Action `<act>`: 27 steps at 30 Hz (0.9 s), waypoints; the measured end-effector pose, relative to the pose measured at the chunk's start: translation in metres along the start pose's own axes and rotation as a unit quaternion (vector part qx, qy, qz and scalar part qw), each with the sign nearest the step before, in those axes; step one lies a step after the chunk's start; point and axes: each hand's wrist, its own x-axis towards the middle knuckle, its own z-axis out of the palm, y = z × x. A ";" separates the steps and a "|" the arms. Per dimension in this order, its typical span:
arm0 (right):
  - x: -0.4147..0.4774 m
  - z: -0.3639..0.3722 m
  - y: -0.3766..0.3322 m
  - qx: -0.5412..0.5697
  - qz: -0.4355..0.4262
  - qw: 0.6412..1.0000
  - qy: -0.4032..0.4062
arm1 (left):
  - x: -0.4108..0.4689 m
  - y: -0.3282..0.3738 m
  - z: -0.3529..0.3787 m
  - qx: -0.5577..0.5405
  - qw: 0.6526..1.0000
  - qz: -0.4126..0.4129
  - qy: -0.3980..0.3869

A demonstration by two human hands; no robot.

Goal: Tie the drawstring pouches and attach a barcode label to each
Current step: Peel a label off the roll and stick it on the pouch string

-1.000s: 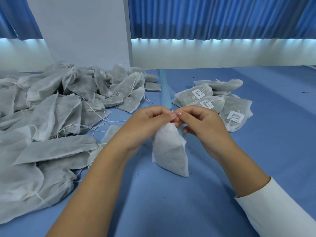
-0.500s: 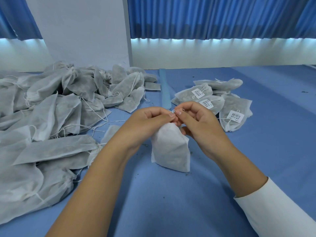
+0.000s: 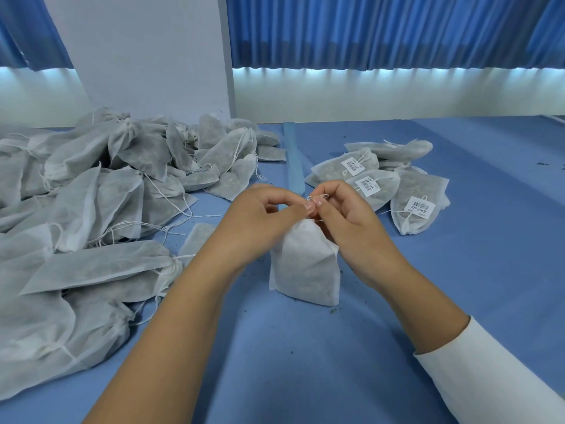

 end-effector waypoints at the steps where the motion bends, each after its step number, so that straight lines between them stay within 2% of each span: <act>1: 0.000 0.000 0.000 0.001 0.001 1.000 0.000 | 0.000 -0.001 -0.001 -0.006 1.000 -0.001 -0.005; 9: 0.003 -0.004 0.002 0.001 0.018 0.999 0.046 | 0.005 -0.008 -0.002 -0.025 1.000 0.015 0.001; 13: 0.005 -0.006 0.005 -0.008 0.013 0.997 0.079 | 0.004 -0.009 -0.003 -0.019 0.999 -0.010 -0.030; 15: 0.006 -0.008 0.005 0.001 0.010 0.993 0.116 | 0.005 -0.009 -0.002 -0.017 0.999 -0.029 -0.022; 19: 0.005 -0.013 0.002 -0.101 -0.061 0.972 0.205 | 0.006 -0.009 -0.003 -0.019 0.998 -0.056 0.016; 22: 0.001 -0.011 -0.001 -0.145 -0.119 0.968 0.164 | 0.006 -0.008 -0.003 -0.024 0.998 -0.055 0.020; 25: -0.003 -0.006 -0.001 -0.176 -0.102 0.975 0.090 | 0.005 -0.007 -0.004 -0.022 0.998 -0.055 0.022; 27: -0.003 -0.004 0.001 -0.188 -0.088 0.976 0.072 | 0.004 -0.006 -0.004 -0.023 0.998 -0.055 0.019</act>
